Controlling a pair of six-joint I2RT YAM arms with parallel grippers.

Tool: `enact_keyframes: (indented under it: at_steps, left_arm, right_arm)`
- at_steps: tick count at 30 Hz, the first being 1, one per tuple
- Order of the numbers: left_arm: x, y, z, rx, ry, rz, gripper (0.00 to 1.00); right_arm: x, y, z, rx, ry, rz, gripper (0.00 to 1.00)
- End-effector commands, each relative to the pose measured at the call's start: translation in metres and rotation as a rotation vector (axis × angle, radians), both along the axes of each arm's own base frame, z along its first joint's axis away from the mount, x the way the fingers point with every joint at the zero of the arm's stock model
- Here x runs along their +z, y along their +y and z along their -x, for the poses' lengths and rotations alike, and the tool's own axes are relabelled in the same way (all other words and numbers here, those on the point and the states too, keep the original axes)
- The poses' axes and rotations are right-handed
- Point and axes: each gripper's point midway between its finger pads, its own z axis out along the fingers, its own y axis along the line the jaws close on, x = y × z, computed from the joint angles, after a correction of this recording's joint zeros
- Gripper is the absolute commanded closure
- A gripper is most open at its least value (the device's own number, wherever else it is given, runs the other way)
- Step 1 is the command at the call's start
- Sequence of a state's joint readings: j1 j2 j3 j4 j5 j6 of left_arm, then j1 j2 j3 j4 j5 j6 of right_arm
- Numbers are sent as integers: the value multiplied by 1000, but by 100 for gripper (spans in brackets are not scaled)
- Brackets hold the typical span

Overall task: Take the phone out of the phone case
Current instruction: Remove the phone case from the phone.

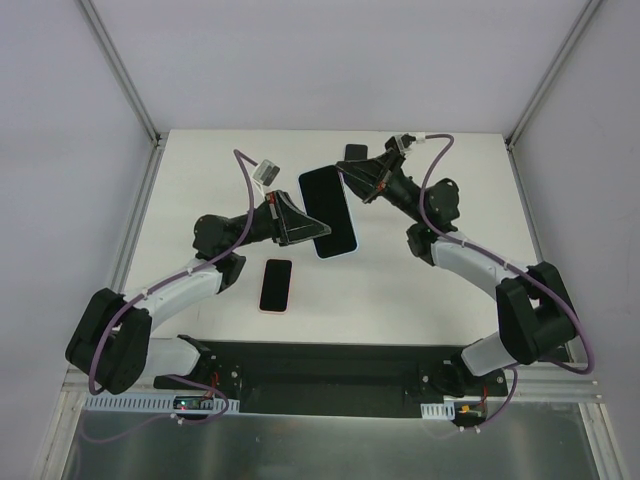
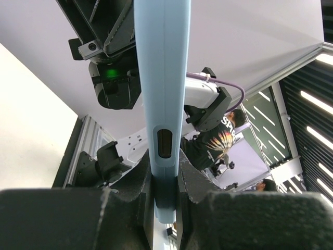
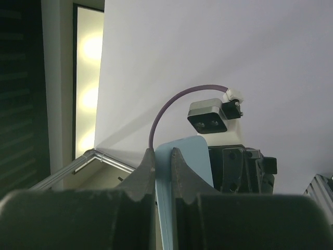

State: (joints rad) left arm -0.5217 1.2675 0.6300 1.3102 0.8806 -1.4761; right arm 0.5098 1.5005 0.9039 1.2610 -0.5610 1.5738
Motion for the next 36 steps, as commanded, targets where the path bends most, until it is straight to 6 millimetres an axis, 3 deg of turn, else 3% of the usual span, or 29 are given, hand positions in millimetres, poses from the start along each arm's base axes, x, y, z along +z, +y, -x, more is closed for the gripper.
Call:
enact_keyframes:
  at_steps: [1, 10, 26, 36]
  left_arm:
    - [5, 4, 45, -139, -180, 7, 100]
    - [13, 8, 53, -155, -238, 18, 100]
    - [59, 24, 84, -182, -414, 81, 100]
    - [60, 27, 86, -166, -451, 85, 100]
  right_arm:
    - [48, -16, 32, -48, -172, -110, 99]
    - [68, -22, 46, -4, -254, -197, 99]
    - [62, -4, 48, 60, -272, -173, 99]
    - [81, 2, 61, 90, -340, -193, 99]
